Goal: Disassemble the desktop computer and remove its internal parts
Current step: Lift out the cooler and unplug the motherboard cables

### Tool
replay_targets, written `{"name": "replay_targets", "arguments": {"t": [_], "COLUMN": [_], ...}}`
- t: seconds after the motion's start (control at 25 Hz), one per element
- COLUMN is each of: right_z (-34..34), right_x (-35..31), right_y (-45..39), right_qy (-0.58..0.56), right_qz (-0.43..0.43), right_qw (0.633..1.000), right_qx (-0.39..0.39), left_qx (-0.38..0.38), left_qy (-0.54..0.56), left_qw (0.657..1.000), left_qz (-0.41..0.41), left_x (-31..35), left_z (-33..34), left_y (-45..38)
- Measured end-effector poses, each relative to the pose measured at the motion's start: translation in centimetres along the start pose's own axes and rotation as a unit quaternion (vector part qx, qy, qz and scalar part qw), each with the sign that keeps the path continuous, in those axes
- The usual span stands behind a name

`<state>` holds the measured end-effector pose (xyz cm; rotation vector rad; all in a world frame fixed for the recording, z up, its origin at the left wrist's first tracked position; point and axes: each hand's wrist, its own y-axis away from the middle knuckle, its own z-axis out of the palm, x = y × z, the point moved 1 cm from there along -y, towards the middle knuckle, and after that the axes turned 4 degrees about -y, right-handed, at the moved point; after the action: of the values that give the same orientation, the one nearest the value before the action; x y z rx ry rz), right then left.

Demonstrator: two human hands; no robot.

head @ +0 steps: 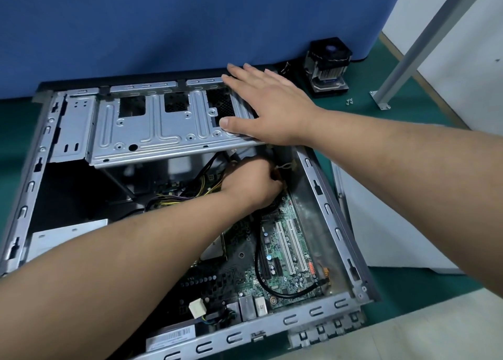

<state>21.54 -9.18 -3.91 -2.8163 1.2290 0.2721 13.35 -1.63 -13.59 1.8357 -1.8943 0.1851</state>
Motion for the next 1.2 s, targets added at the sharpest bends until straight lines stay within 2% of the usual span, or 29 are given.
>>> {"name": "replay_targets", "arguments": {"t": [0.2, 0.52, 1.2], "right_z": [0.0, 0.04, -0.03], "right_x": [-0.05, -0.04, -0.3], "right_y": [0.02, 0.09, 0.16], "right_qy": [0.0, -0.002, -0.001], "right_qz": [0.0, 0.0, 0.007], "right_qw": [1.0, 1.0, 1.0], "right_qx": [0.002, 0.006, 0.0], "left_qx": [0.004, -0.025, -0.017], "left_qy": [-0.014, 0.033, 0.034], "left_qw": [1.0, 0.998, 0.998], "left_qz": [0.015, 0.056, 0.044], "left_x": [-0.07, -0.25, -0.25], "left_z": [-0.21, -0.28, -0.27], "left_y": [-0.22, -0.99, -0.37]}}
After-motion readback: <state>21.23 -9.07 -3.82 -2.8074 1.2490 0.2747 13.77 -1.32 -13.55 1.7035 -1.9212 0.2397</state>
